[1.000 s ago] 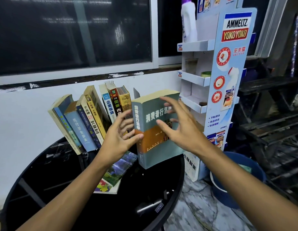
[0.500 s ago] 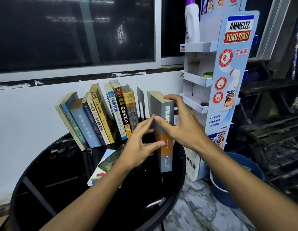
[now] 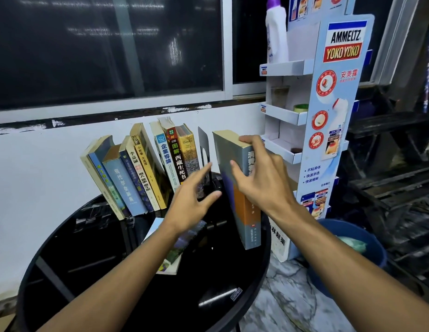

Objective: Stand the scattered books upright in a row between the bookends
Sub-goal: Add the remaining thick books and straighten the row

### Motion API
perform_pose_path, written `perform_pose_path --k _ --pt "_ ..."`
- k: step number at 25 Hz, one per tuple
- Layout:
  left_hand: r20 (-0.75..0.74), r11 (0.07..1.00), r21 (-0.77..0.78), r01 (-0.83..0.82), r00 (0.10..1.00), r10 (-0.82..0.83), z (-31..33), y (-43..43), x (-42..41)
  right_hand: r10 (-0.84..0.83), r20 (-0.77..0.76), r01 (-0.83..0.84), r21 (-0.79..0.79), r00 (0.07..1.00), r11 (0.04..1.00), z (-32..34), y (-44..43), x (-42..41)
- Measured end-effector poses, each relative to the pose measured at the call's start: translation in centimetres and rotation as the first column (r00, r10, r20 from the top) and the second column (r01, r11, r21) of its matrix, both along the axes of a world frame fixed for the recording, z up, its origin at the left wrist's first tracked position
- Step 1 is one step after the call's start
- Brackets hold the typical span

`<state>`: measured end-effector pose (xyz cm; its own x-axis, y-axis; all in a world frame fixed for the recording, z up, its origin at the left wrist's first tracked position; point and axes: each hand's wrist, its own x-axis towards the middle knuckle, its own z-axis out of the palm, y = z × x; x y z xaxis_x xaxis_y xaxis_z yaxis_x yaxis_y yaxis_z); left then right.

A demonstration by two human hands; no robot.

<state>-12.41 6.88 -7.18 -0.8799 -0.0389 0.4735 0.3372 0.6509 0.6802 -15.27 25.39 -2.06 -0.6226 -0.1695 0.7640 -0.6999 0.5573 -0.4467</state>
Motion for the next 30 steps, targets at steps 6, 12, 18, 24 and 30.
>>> perform_pose_path --k 6,12,18,24,30 --pt "-0.239 0.810 -0.378 -0.449 0.892 0.383 4.2 -4.4 -5.8 0.003 -0.023 -0.004 -0.004 1.000 1.000 1.7 0.6 -0.2" --pt "-0.300 0.560 -0.621 -0.549 0.826 0.477 7.1 -5.7 -8.2 0.038 -0.048 -0.038 0.011 0.998 0.999 3.4 -0.1 0.3" --pt "-0.303 0.554 -0.609 -0.567 0.812 0.499 6.6 -6.5 -7.9 0.042 -0.069 -0.042 0.005 0.997 0.999 5.9 -1.0 0.3" --pt "-0.322 0.471 -0.671 -0.572 0.798 0.510 6.1 -7.3 -7.9 0.042 -0.032 -0.039 0.088 0.999 0.995 9.2 -2.8 -1.1" --pt "-0.318 0.506 -0.642 -0.576 0.801 0.507 6.0 -7.5 -8.0 0.032 0.002 -0.032 0.221 0.999 0.975 11.2 -5.4 -3.6"
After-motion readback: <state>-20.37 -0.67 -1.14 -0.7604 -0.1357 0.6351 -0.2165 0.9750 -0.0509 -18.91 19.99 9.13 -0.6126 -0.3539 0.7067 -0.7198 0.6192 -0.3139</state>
